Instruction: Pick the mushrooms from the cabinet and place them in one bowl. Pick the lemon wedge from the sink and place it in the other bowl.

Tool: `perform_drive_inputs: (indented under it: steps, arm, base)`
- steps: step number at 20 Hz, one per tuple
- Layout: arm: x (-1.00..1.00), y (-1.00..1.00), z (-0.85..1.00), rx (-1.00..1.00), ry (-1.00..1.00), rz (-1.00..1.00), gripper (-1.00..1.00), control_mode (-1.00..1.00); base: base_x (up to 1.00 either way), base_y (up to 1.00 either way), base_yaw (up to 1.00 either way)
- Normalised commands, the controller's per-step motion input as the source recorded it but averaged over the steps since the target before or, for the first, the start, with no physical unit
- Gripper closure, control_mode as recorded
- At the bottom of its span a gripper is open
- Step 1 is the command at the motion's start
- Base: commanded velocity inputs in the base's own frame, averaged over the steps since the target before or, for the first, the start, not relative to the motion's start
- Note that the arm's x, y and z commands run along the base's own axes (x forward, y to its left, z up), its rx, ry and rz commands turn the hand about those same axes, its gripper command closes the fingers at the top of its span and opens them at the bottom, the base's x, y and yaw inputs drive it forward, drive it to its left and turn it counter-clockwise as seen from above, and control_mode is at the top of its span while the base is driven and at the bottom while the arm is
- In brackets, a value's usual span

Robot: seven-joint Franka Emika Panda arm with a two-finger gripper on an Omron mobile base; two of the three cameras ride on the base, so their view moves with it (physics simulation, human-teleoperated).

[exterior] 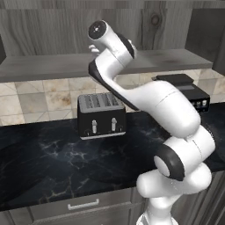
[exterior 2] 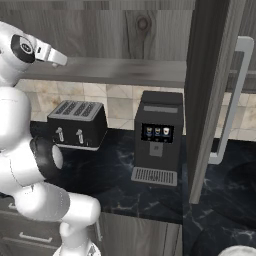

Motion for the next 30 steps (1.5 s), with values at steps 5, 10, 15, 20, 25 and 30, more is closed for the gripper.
perform_drive_inputs:
  steps: [5,10,15,20,25,30]
  arm:
    - [-0.81,-0.05,0.38,0.00,0.03,-0.02,1.00,-1.00]
    - [-0.82,-0.06,0.11,0.01,0.04,-0.05,1.00,-1.00]
    - [-0.96,-0.19,-0.10,0.04,0.02,-0.04,1.00,-1.00]
    - [-1.00,-0.26,-0.14,0.06,0.00,-0.03,1.00,-1.00]
    - [-1.00,-0.23,-0.30,0.12,0.00,0.00,1.00,-1.00]
    - [-0.83,-0.20,-0.41,0.14,0.00,0.18,1.00,-1.00]
  base:
    - [0.00,0.00,0.00]
    - [0.00,0.00,0.00]
    - [0.00,0.00,0.00]
    - [0.00,0.00,0.00]
    - [0.00,0.00,0.00]
    - [0.00,0.00,0.00]
